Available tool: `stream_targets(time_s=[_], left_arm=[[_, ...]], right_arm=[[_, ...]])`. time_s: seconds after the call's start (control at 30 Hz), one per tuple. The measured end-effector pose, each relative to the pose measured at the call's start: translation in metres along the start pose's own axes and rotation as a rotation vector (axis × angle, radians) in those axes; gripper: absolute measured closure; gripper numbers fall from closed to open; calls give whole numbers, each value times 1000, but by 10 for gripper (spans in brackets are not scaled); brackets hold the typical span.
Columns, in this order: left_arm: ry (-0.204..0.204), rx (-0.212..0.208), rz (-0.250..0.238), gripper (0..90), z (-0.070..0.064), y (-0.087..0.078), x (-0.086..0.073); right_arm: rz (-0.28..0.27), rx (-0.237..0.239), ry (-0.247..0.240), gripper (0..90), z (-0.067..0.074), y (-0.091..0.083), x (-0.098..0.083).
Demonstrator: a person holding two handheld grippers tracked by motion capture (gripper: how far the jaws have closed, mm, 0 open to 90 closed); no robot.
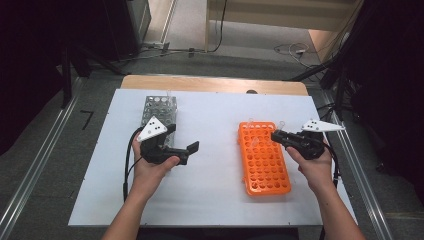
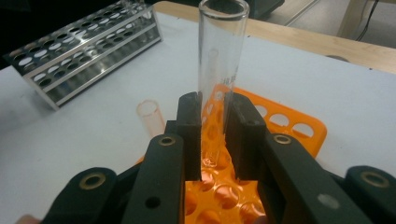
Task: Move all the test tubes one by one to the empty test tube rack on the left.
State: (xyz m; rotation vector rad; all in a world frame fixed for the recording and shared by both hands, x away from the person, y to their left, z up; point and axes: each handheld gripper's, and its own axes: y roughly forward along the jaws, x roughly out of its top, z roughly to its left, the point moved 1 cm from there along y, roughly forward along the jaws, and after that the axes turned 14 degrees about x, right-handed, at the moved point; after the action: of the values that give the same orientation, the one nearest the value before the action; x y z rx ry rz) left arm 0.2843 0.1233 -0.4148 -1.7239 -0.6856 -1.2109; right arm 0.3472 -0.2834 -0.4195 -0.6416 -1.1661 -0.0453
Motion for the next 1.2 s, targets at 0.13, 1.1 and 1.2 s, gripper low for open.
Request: stream_targets(time_s=[0.13, 1.1, 1.2], left_arm=[[-12, -5, -6, 0, 0, 0, 1], [52, -121, 6, 39, -33, 4, 5], [58, -143, 10, 43, -37, 4, 5]], right_arm=[[10, 28, 0, 743, 9, -2, -2], [60, 205, -81, 744, 63, 31, 3], [69, 214, -85, 744, 66, 36, 2]])
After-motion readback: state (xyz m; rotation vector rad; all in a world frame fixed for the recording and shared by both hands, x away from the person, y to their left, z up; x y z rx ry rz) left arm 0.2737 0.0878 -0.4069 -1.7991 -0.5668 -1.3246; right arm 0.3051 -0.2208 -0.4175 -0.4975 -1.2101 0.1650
